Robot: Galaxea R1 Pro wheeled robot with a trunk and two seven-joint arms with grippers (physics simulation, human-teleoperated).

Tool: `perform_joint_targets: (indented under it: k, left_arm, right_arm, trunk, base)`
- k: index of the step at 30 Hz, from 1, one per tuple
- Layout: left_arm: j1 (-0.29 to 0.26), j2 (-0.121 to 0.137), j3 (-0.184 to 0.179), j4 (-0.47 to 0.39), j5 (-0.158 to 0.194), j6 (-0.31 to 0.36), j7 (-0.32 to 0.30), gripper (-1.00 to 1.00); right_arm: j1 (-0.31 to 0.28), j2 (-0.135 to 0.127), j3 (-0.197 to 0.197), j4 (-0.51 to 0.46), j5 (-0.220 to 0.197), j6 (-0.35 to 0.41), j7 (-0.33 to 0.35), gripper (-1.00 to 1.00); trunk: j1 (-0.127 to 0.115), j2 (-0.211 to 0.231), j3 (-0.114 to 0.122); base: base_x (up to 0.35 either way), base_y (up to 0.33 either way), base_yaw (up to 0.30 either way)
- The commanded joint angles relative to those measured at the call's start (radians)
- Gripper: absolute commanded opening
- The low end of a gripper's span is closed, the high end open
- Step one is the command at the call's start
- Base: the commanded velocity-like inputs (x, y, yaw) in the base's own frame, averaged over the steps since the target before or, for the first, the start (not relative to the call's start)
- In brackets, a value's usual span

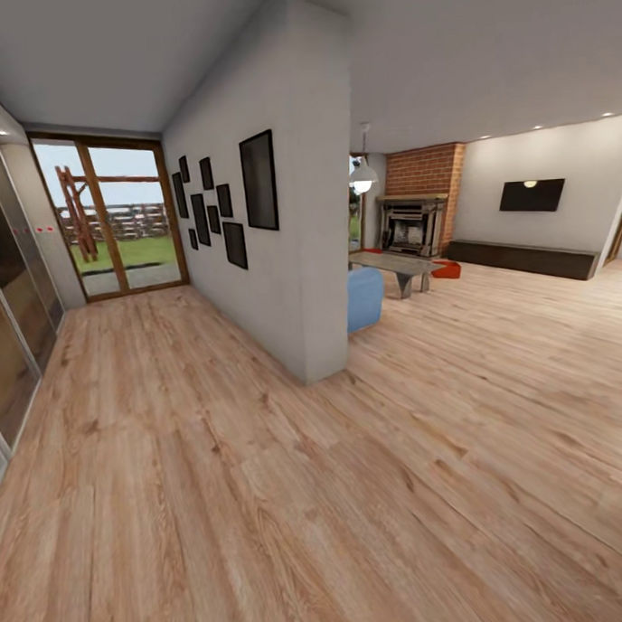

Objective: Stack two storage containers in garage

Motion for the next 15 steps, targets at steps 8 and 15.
perform_joint_targets:
  k: [8,15]
  left_arm:
    - [0.0,0.0,0.005,0.0,0.002,-0.002,0.001,1.0]
    - [0.0,0.0,0.005,0.0,0.002,-0.003,0.001,1.0]
  right_arm:
    - [-0.001,-0.001,0.006,0.003,-0.016,-0.007,0.003,1.0]
    - [-0.001,0.0,0.002,0.003,-0.019,-0.006,0.003,1.0]
  trunk:
    - [0.001,0.0,-0.001]
    - [0.001,0.0,-0.001]
  base:
    - [0.323,0.0,-0.013]
    - [0.323,0.0,-0.216]
